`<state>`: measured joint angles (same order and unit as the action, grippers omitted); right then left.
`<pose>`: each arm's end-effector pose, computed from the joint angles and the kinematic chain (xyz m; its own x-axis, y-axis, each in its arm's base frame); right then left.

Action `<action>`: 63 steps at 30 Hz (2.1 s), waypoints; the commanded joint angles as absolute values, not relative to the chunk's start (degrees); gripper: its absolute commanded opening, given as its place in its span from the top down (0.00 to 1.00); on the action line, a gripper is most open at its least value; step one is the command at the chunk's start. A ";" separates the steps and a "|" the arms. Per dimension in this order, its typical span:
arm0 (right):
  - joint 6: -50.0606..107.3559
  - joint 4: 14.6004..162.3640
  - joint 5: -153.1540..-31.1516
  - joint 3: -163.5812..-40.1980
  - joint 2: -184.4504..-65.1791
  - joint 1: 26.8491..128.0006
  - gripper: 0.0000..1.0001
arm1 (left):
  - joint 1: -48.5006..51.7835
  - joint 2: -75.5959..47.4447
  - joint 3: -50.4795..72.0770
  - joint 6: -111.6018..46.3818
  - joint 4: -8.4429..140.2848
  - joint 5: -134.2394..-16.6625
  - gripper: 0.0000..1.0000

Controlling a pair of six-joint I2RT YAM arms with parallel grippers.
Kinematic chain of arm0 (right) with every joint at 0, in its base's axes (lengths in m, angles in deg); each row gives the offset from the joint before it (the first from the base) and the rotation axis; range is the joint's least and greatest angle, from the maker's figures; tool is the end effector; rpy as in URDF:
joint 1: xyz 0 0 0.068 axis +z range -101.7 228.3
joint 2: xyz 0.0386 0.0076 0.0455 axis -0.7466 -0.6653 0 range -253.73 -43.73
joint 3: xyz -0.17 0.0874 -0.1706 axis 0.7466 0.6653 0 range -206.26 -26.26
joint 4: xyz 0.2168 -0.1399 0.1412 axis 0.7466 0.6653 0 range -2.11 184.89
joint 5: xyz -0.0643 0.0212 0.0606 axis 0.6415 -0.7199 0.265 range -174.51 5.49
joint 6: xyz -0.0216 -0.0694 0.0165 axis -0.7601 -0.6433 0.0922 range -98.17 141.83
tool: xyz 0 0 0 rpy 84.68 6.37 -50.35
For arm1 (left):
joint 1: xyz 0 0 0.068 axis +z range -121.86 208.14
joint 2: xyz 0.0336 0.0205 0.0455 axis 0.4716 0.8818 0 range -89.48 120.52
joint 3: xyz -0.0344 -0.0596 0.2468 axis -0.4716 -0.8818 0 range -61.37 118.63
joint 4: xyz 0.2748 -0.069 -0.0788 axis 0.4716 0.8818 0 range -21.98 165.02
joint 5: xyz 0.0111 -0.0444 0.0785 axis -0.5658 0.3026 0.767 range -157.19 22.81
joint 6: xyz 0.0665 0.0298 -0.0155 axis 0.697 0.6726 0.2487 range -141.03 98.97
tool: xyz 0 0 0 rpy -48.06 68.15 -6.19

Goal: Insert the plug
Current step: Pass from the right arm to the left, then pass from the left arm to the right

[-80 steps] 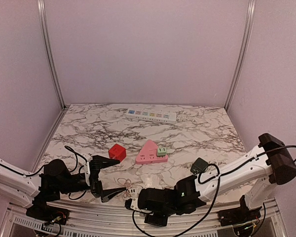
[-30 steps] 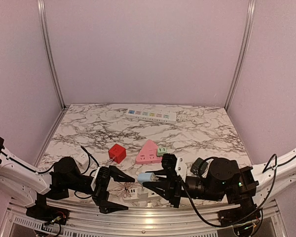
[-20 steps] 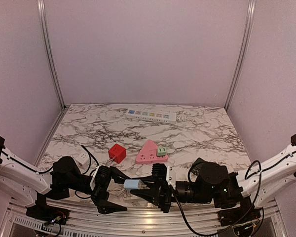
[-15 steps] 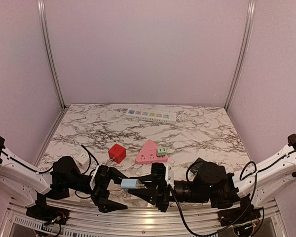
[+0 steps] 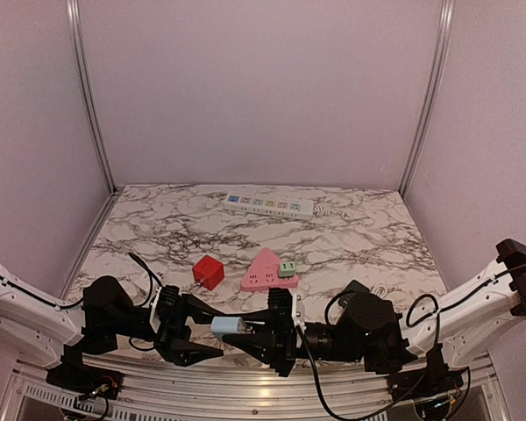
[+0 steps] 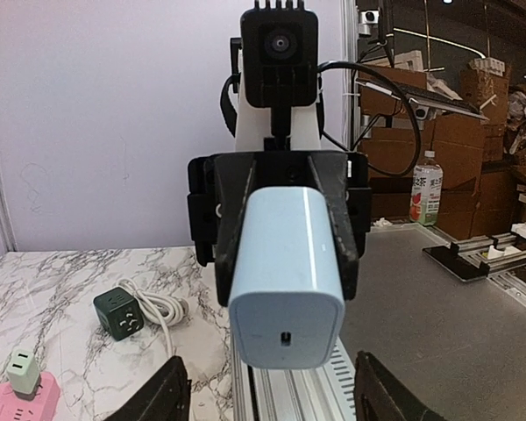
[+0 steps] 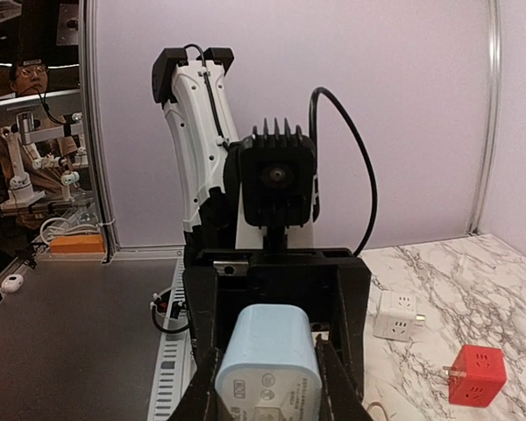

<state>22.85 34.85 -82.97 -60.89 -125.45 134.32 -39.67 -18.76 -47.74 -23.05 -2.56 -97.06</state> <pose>0.0263 0.3536 0.2080 -0.0105 0.1053 -0.9944 -0.9953 0.0942 0.0205 0.0714 -0.2575 0.1743 0.0533 -0.2117 -0.9759 0.9883 -0.1284 0.0818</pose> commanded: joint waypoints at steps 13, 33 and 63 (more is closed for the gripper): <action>23.64 29.09 -83.32 -59.83 -127.29 133.72 1.00 | -39.31 -18.05 -47.75 -23.31 -5.71 -97.56 0.48; 22.37 44.11 -82.16 -63.94 -123.84 133.73 0.58 | -38.83 -18.45 -47.68 -21.83 -3.23 -94.86 1.00; 17.42 126.85 -70.81 -100.26 -127.30 133.57 0.36 | -40.14 -15.89 -38.87 -12.26 20.63 -88.17 1.00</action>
<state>19.20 124.49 -73.14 -98.90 -129.64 133.84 -39.87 -15.27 -39.79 -13.85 21.96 -86.68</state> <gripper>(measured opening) 0.643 0.240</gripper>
